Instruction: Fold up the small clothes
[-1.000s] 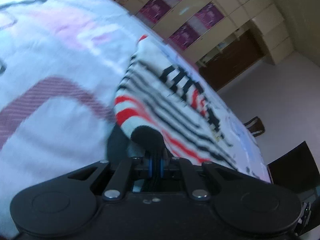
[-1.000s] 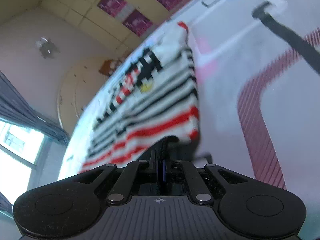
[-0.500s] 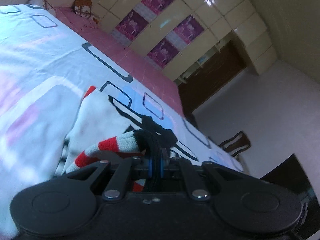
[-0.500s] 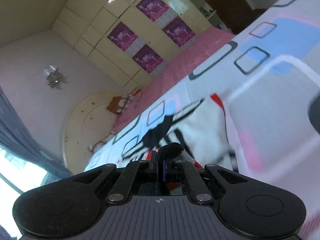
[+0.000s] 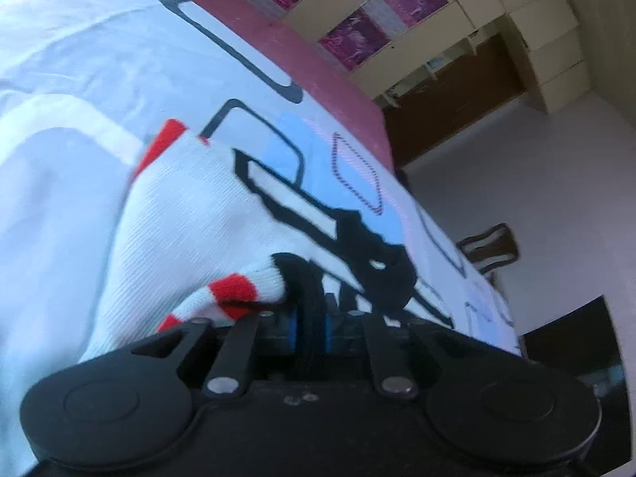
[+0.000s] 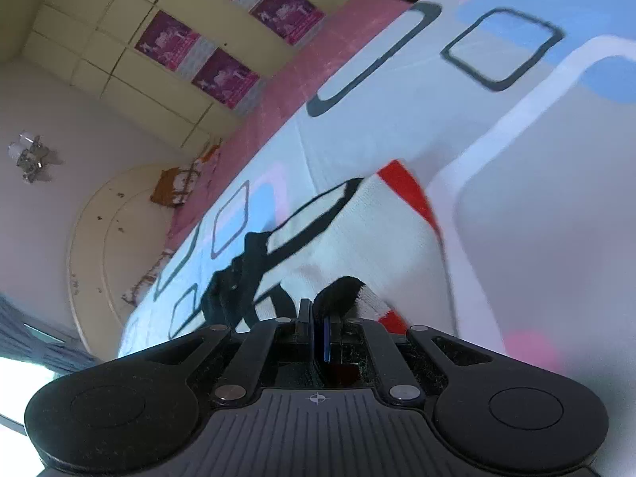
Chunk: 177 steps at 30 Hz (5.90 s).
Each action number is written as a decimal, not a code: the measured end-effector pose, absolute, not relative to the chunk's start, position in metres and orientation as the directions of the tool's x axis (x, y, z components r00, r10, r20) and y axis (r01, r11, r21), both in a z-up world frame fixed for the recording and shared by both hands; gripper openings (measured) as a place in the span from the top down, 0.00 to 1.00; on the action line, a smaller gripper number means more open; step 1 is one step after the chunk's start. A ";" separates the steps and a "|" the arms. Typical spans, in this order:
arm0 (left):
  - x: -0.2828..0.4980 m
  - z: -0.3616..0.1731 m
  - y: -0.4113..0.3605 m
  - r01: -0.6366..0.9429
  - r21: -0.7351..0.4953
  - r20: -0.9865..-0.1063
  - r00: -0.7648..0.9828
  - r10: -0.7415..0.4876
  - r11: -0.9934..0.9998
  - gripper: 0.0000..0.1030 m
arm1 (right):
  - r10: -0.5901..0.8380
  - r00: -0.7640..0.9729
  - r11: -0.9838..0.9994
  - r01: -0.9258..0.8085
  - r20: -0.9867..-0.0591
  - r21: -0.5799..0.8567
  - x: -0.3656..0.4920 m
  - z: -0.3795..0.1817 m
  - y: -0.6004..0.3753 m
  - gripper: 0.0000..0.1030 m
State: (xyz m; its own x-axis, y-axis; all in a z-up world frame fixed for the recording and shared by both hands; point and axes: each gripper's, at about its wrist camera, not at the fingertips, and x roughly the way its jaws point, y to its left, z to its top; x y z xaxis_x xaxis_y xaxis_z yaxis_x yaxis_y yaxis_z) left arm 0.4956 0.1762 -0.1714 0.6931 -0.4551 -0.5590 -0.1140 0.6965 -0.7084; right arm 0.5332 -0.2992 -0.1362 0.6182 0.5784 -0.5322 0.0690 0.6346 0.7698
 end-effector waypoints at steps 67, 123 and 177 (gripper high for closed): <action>0.532 -0.153 0.143 0.039 -0.093 -0.690 0.718 -0.093 0.995 0.84 | 0.183 0.707 0.980 -0.188 -0.683 0.068 0.576 -0.150 -0.212 0.97; 0.378 -0.151 0.036 0.195 -0.069 -0.658 0.729 -0.192 0.978 0.28 | 0.282 0.552 0.921 -0.385 -0.785 0.060 0.407 -0.138 -0.103 0.52; 0.354 -0.153 0.108 -0.022 -0.139 -0.659 0.748 -0.076 0.990 0.27 | 0.122 0.627 0.986 -0.165 -0.769 0.022 0.385 -0.150 -0.215 0.70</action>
State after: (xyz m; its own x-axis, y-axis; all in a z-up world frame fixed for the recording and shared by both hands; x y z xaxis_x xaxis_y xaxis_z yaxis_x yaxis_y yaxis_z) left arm 0.3538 0.1084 -0.1531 0.7484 -0.0760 -0.6589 -0.0222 0.9900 -0.1394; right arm 0.3848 -0.2150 -0.1504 0.6272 0.1222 -0.7692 -0.1648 0.9861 0.0222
